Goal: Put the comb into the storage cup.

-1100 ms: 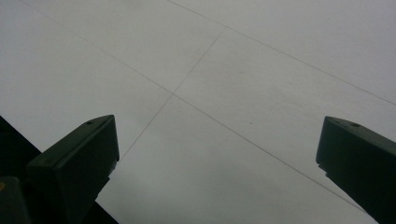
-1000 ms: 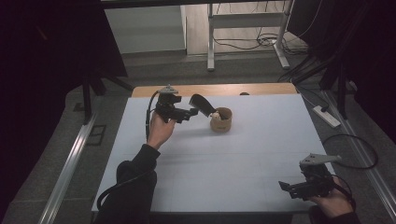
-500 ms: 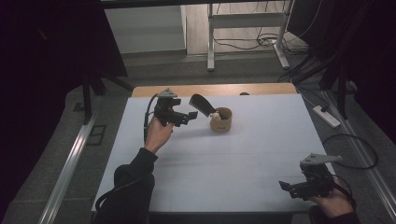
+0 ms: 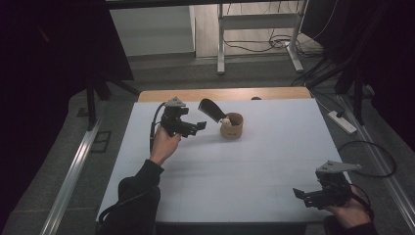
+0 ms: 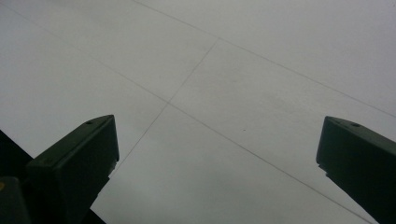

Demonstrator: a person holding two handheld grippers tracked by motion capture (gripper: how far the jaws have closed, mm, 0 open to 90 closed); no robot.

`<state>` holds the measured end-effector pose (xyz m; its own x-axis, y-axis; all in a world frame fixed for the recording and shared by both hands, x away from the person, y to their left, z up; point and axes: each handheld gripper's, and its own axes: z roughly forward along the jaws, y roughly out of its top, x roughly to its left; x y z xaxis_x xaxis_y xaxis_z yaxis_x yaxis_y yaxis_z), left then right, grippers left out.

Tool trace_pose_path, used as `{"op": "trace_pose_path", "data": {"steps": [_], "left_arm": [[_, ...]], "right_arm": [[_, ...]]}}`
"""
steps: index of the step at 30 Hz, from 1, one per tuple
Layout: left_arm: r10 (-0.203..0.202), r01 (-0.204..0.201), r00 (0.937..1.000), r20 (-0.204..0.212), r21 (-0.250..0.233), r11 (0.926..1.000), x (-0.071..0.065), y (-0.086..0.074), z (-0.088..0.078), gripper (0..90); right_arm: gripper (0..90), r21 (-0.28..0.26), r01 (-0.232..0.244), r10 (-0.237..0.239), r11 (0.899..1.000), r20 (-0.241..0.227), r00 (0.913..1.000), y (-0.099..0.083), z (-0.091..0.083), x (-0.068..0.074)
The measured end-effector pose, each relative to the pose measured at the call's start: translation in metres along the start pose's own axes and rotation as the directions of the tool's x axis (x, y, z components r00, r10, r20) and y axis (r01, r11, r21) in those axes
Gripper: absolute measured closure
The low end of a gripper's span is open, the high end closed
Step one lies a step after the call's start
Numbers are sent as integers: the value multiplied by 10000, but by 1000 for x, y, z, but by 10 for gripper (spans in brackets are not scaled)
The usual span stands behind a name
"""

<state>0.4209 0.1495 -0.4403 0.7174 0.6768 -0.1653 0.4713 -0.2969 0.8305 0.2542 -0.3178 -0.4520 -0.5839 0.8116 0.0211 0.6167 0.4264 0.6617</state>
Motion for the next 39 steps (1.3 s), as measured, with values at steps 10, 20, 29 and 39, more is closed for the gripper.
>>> {"op": "trace_pose_path", "data": {"steps": [10, 20, 29, 39], "left_arm": [[-92, 89, 9999, 126, 197, 9998, -4, -7, 0, 0], [-104, 102, 9999, 44, 330, 9994, -9, -16, -5, 0], [18, -18, 10000, -6, 342, 9994, -14, -21, -8, 0], [14, -13, 10000, -42, 266, 9996, -18, -25, -17, 0]], "right_arm": [[0, -302, 40, -37, 9995, 117, 9999, 0, 0, -1], [0, -355, 109, -106, 9993, 92, 9999, 0, 0, -1], [0, -346, 143, -141, 9993, 73, 9999, 1, 0, -1], [0, -345, 240, -234, 9991, 168, 9996, 1, 0, 1]]}}
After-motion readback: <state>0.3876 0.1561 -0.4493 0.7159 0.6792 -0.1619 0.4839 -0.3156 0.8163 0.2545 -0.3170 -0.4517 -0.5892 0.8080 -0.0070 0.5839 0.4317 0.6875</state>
